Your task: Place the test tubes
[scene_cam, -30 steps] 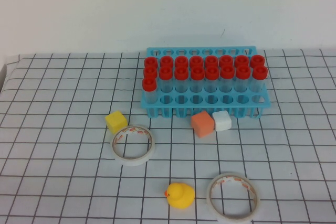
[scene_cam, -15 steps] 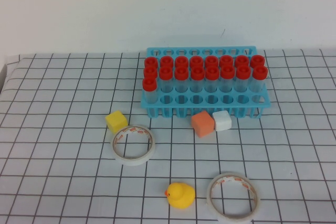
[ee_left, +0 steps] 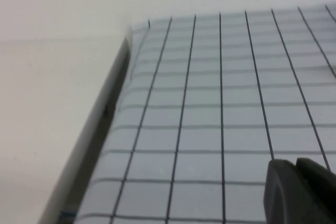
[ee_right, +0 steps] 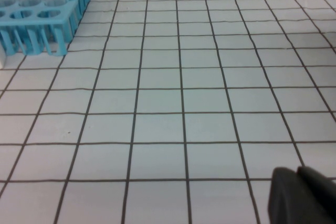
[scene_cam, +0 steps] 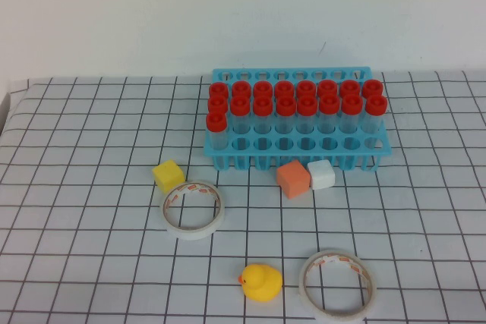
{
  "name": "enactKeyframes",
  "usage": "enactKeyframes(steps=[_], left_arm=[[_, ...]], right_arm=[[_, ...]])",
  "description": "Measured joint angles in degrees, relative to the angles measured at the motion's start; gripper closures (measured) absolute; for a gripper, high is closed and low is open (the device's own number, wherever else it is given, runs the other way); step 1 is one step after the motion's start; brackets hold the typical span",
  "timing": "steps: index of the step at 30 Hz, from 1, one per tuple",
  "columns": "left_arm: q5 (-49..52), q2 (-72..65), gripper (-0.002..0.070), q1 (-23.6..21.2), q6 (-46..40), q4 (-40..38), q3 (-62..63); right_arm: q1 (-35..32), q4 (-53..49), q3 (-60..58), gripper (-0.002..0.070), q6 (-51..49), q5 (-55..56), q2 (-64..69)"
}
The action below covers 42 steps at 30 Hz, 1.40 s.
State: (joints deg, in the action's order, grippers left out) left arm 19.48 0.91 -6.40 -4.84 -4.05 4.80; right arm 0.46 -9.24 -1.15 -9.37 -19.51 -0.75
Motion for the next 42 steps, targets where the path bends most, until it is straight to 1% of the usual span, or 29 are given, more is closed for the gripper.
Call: enactKeyframes(steps=[3,5,10,12,14,17,25,42], left_arm=[[0.0,0.0,0.0677,0.0,-0.2,-1.3,-1.9],[-0.2,0.0,0.0677,0.8,-0.4,-2.2,-3.0],[-4.6,0.0,0.0677,7.2,-0.9,-1.0,-5.9],[-5.9,0.0,0.0677,9.3,-1.0,-0.6,-5.9],[-5.2,0.0,0.0677,10.2,-1.0,-0.4,-5.9],[-4.0,0.0,0.0677,10.2,-2.3,0.8,-5.9],[-2.2,0.0,0.0677,7.5,-4.6,1.5,-5.9],[-1.7,0.0,0.0677,7.4,-5.0,1.5,-5.8]], right_arm=[[0.0,0.0,0.0,0.0678,0.0,0.0,0.0],[0.0,0.0,0.0,0.0678,0.0,0.0,0.0],[0.0,0.0,0.0,0.0678,0.0,0.0,0.0],[0.0,0.0,0.0,0.0678,0.0,0.0,0.0],[0.0,0.0,0.0,0.0678,0.0,0.0,0.0],[0.0,0.0,0.0,0.0678,0.0,0.0,0.0],[0.0,0.0,0.0,0.0678,0.0,0.0,0.0],[0.0,0.0,0.0,0.0678,0.0,0.0,0.0]])
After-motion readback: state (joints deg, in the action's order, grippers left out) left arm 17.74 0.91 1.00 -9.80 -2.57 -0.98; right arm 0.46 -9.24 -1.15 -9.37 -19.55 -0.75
